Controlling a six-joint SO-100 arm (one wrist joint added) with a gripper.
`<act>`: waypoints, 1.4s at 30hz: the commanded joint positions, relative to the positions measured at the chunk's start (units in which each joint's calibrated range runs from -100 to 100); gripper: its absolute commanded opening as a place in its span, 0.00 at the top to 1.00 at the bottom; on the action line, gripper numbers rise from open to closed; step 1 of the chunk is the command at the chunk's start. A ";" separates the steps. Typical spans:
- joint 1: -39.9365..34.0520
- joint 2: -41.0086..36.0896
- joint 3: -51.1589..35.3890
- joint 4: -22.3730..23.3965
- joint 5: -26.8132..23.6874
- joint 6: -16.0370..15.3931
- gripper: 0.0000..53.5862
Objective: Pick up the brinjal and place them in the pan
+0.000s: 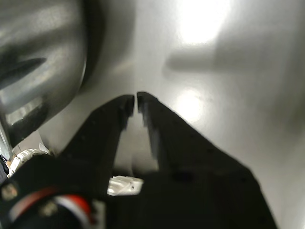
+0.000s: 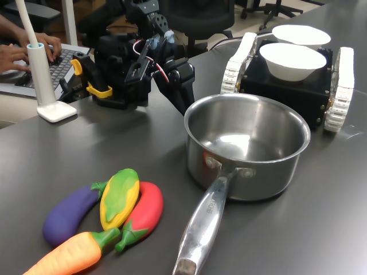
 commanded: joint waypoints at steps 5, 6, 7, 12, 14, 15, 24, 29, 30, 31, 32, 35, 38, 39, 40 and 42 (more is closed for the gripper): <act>-0.80 -0.75 -1.01 -3.03 0.34 0.58 1.00; -0.80 -0.75 -1.01 -3.03 0.34 0.58 1.00; -0.80 -0.75 -1.01 -3.03 0.34 0.58 1.00; -0.80 -0.75 -1.01 -3.12 0.34 0.58 1.00; -0.80 -0.75 -1.01 -3.12 0.34 0.58 1.00; -0.80 -0.75 -1.01 -3.12 0.34 0.58 1.00; -0.80 -0.75 -1.01 -3.12 0.24 0.58 1.00; -0.11 -0.75 -1.01 -3.12 -0.10 0.58 1.00; -0.11 -0.75 -1.01 -3.03 -0.10 0.58 1.00; 0.01 -0.75 -1.01 -3.03 -0.10 0.58 1.00; 0.01 -0.75 -1.01 -3.03 -0.05 0.58 1.00; -1.14 -0.75 -1.01 -3.12 0.63 0.49 1.00; -2.52 -0.75 -1.10 -2.95 1.12 0.58 1.00; -2.29 -0.75 -1.10 -2.78 1.03 0.58 1.00; -2.29 -0.75 -1.29 -2.52 1.03 0.58 1.00; -2.29 -0.75 -1.38 -2.18 1.07 0.58 1.00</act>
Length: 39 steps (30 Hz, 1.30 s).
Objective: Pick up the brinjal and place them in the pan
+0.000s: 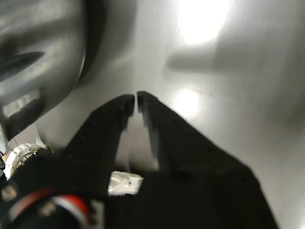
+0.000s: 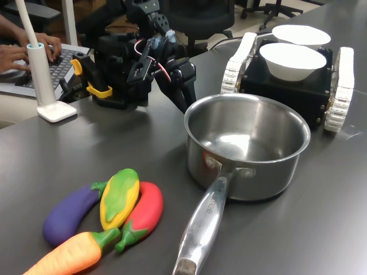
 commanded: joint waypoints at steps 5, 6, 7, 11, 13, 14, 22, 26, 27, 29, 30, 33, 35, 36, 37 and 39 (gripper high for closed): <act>-0.53 -0.75 -1.56 -1.75 0.73 0.58 1.00; -0.53 -0.75 -1.65 -1.67 0.78 0.58 1.00; -0.53 -0.75 -1.74 -1.50 0.83 0.58 1.00; -0.53 -0.66 -4.37 0.63 0.68 0.49 1.00; -0.76 -0.66 -4.56 0.89 1.03 0.49 1.00; -0.88 -0.66 -4.92 1.23 1.07 0.41 1.00; -0.07 -0.66 -12.01 5.75 3.13 0.41 1.00; 3.14 1.53 -15.64 6.52 4.54 0.41 1.00; 4.28 2.79 -16.91 6.52 4.79 0.41 1.00; 5.89 5.24 -19.73 6.78 5.27 0.41 1.00; 6.46 6.34 -21.37 7.03 5.67 0.41 1.00; 7.15 9.29 -26.18 8.48 6.35 0.41 1.00; 7.38 11.15 -29.91 9.68 6.59 0.49 1.00; 7.49 12.07 -31.54 10.19 6.89 0.49 1.00; 7.49 13.09 -33.18 10.78 7.47 0.49 1.00; 8.18 14.44 -35.27 11.13 7.96 0.49 1.00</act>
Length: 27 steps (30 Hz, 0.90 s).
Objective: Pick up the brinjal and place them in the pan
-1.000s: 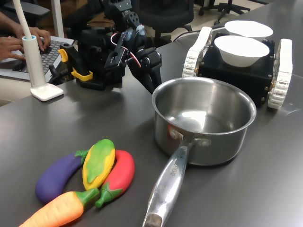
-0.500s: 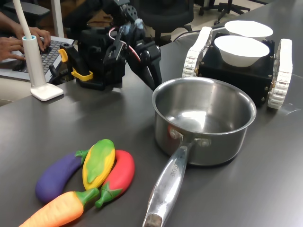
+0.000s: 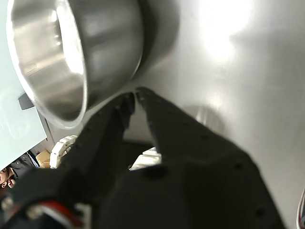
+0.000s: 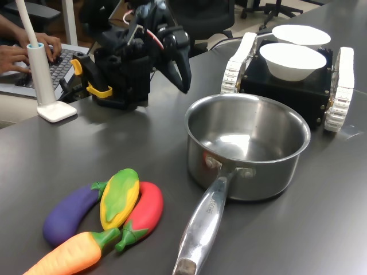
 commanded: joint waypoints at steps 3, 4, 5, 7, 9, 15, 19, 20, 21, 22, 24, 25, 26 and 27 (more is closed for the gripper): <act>3.08 5.52 -10.57 1.78 1.95 0.58 1.00; 3.66 5.94 -11.21 1.95 2.15 0.58 1.00; 4.69 6.61 -12.03 2.20 2.20 0.58 1.00; 6.29 7.63 -13.66 2.72 2.49 0.58 1.00; 8.01 9.23 -16.12 3.57 2.54 0.58 1.00; 15.12 12.77 -21.30 3.65 3.76 0.75 1.00; 20.28 15.55 -25.93 3.65 4.59 0.66 1.00; 21.89 16.31 -27.11 3.65 4.88 0.66 1.00; 23.27 16.99 -28.20 3.65 5.13 0.66 1.00; 24.64 17.58 -29.38 3.65 5.47 0.66 1.00; 26.82 18.17 -30.75 3.65 6.25 0.75 1.00; 28.31 18.59 -31.38 3.65 6.59 0.75 1.00; 29.46 18.93 -31.84 3.65 6.98 0.75 1.00; 30.95 19.35 -32.29 3.65 7.28 0.75 1.00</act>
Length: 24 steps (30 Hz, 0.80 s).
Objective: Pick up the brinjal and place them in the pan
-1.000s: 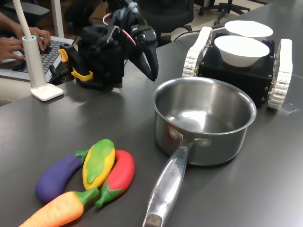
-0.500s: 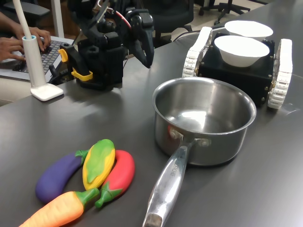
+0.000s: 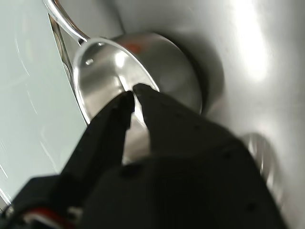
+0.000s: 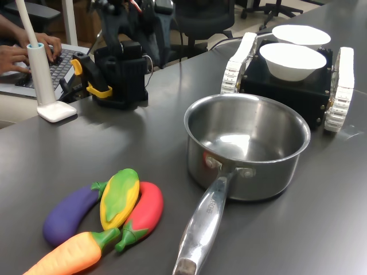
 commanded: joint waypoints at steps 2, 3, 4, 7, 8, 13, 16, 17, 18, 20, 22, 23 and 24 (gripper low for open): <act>7.29 3.11 -6.69 0.42 1.56 0.75 1.00; 8.44 3.44 -7.14 0.42 1.66 0.75 1.00; 9.93 3.95 -7.87 0.42 1.76 0.75 1.00; 13.71 5.22 -9.87 0.42 2.39 0.75 1.00; 14.40 5.64 -10.32 0.42 2.49 0.75 1.00; 18.53 8.34 -12.59 0.42 3.17 0.75 1.00; 21.85 10.11 -13.68 0.42 3.76 0.66 1.00; 22.89 10.61 -14.14 0.42 3.96 0.66 1.00; 24.15 11.37 -14.59 0.34 4.25 0.66 1.00; 26.21 12.64 -15.59 0.25 4.74 0.58 1.00; 27.93 13.99 -15.86 -0.86 5.03 0.58 1.00; 28.62 14.66 -15.86 -1.37 5.18 0.58 1.00; 29.19 15.42 -16.04 -1.96 5.27 0.58 1.00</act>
